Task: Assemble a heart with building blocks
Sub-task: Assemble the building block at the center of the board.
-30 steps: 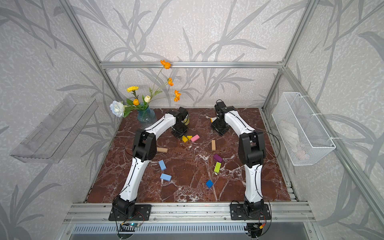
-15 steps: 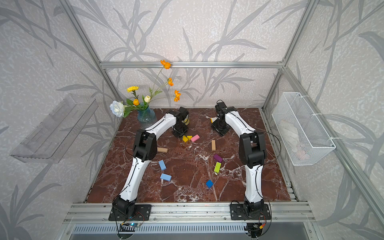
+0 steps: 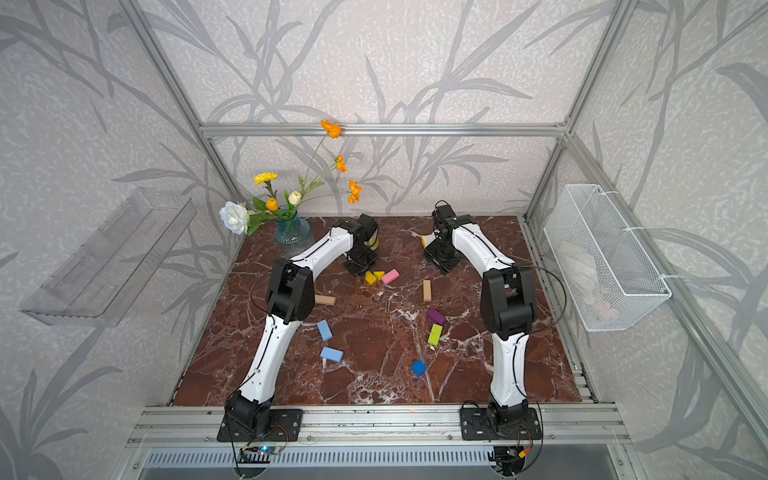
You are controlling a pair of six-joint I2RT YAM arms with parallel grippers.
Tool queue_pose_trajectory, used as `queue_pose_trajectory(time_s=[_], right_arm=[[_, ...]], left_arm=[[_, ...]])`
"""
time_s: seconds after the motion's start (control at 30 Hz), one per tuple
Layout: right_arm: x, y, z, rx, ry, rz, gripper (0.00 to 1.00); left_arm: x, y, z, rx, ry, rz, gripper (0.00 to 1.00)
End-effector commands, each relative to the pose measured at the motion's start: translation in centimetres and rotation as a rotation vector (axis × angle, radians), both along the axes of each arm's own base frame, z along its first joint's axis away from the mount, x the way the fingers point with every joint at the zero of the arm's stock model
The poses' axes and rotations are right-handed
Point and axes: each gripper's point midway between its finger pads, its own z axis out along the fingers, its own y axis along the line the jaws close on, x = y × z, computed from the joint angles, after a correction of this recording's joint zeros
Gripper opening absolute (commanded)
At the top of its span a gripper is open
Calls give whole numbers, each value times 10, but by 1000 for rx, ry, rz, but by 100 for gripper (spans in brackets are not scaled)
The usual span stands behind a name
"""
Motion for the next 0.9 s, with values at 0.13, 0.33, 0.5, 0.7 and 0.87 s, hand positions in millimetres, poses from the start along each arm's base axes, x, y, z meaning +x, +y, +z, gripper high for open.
queue_pose_trajectory(time_s=[0.13,0.33,0.5,0.7,0.87], right_arm=[[-2,-4,13,3,-31,1,54],[-4,-5,12,4,-31,-2,54],[-5,-5,12,5,-33,-2,54],[-6,-5,12,6,-34,-4,54],[-6,-5,13,7,-38,-4,54]], left_arm=[[-32,-4,-58,58,143,-14,23],[-32,-4,-57,62,142,-15,23],[-34,-3,-58,62,144,-13,26],[-35,-2,-57,68,149,-18,69],[-35,0,-54,77,143,-23,84]])
